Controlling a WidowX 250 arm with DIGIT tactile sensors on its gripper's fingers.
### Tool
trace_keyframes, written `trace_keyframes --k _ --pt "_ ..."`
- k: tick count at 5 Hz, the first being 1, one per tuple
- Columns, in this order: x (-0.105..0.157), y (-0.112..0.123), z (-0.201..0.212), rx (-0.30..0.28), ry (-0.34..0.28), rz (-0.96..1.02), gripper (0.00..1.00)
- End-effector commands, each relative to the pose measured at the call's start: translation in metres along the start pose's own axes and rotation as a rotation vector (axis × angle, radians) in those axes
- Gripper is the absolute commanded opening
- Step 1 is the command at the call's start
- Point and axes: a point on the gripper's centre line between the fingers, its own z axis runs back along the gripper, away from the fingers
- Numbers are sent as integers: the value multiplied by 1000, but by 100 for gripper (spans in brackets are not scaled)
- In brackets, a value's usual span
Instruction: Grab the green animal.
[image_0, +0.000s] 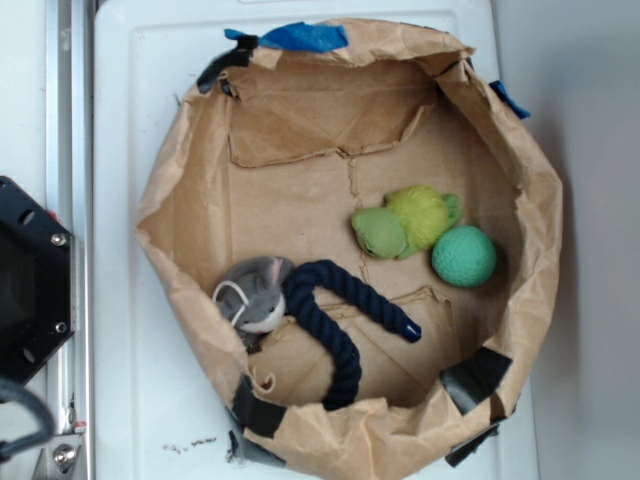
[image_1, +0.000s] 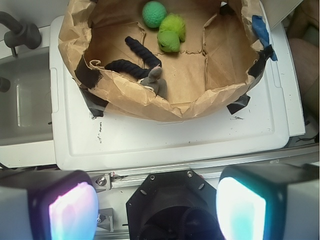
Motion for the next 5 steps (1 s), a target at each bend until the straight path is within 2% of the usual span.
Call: trace_keyframes --k 1,2,3,4,5 --pt "0 0 0 0 0 0 100" --pt "48 5 -28 -6 -53 -74 100" --pt "79 7 -47 34 -97 -94 100" --pt "116 10 -71 36 -101 -94 100" --pt "129 7 -102 22 -89 -162 100"
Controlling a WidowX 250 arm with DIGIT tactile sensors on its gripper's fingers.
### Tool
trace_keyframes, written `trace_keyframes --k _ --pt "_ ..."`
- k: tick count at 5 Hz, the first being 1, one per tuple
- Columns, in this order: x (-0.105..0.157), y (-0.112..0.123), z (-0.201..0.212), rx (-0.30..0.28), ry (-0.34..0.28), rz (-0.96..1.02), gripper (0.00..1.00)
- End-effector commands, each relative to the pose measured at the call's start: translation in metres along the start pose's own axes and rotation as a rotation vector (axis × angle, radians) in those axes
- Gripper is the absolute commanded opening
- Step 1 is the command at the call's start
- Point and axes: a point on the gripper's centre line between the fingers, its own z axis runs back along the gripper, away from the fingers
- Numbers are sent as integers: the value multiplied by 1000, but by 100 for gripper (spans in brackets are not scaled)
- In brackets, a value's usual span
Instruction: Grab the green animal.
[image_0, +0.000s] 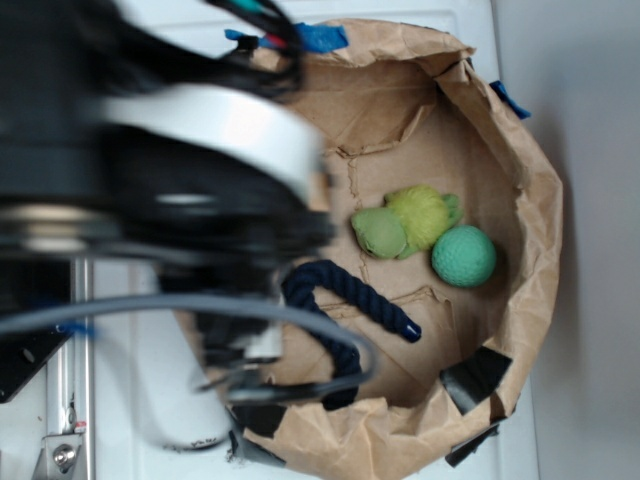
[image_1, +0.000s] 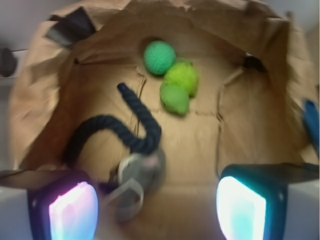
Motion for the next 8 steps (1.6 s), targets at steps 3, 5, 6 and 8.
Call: trace_keyframes --k 3,5,6,8 --pt "51 5 -95 19 -3 -7 100" --pt "59 18 -124 52 -28 113 100" --pt "69 30 -136 40 -22 221 100" --pt "72 32 -151 55 29 246 0"
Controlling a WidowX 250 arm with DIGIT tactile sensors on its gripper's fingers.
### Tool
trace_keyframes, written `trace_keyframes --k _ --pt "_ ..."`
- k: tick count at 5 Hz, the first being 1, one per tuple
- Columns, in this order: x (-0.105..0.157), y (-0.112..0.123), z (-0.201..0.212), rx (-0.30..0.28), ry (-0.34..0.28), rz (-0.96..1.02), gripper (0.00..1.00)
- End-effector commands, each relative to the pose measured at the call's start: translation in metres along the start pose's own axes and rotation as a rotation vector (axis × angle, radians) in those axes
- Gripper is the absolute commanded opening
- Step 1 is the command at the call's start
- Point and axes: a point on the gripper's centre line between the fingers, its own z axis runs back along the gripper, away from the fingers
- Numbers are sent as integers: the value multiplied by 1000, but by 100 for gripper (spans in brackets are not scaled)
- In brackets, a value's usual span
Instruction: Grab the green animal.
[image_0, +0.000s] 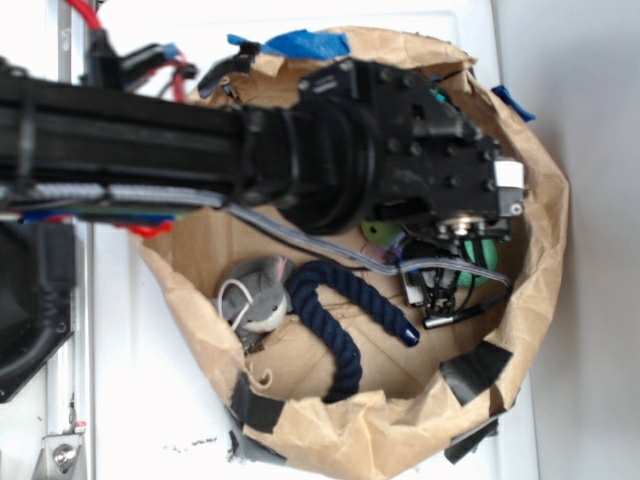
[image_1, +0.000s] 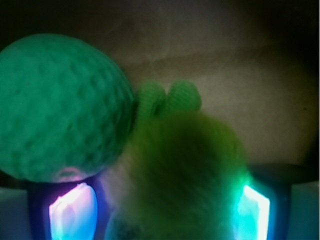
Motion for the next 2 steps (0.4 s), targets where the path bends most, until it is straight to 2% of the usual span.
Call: trace_keyframes --k 1,2 --pt "4 2 -2 7 -11 29 0" --pt "2 4 7 9 13 5 0"
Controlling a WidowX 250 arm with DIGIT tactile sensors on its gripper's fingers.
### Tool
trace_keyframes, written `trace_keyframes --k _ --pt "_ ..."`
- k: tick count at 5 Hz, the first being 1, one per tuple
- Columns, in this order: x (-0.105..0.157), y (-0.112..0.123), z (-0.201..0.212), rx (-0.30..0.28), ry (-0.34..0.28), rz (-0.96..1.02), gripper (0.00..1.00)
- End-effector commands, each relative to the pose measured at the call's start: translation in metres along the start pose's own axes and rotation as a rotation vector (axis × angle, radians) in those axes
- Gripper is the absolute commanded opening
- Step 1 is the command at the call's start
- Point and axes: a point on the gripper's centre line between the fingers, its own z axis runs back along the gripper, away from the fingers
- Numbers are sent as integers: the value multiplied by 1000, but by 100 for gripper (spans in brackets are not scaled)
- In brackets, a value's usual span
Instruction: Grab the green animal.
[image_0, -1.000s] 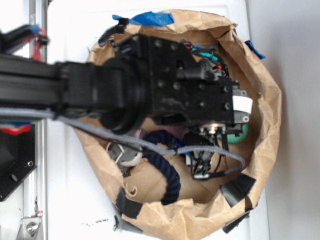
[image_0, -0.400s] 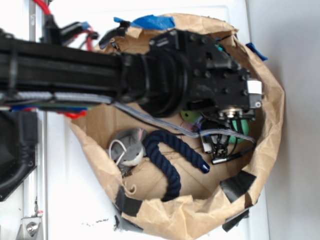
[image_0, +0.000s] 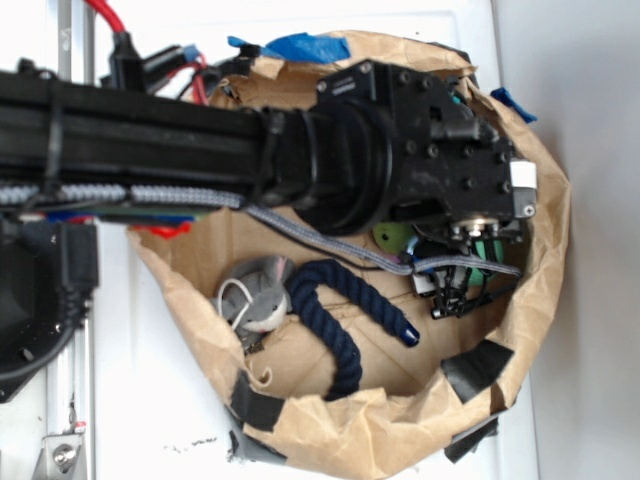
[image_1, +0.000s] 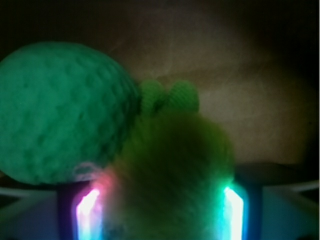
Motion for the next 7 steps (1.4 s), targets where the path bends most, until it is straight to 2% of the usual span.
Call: trace_keyframes --k 1,2,3,4,6,7 --pt "-9 9 45 23 21 -36 0" --pt "-30 7 92 24 70 -68 0" --pt "-52 10 144 -41 61 -85 0" --pt "-57 19 182 -122 31 -81 0" --pt "-55 11 204 -143 -60 -98 0" --pt "-56 7 205 -137 -64 -102 0"
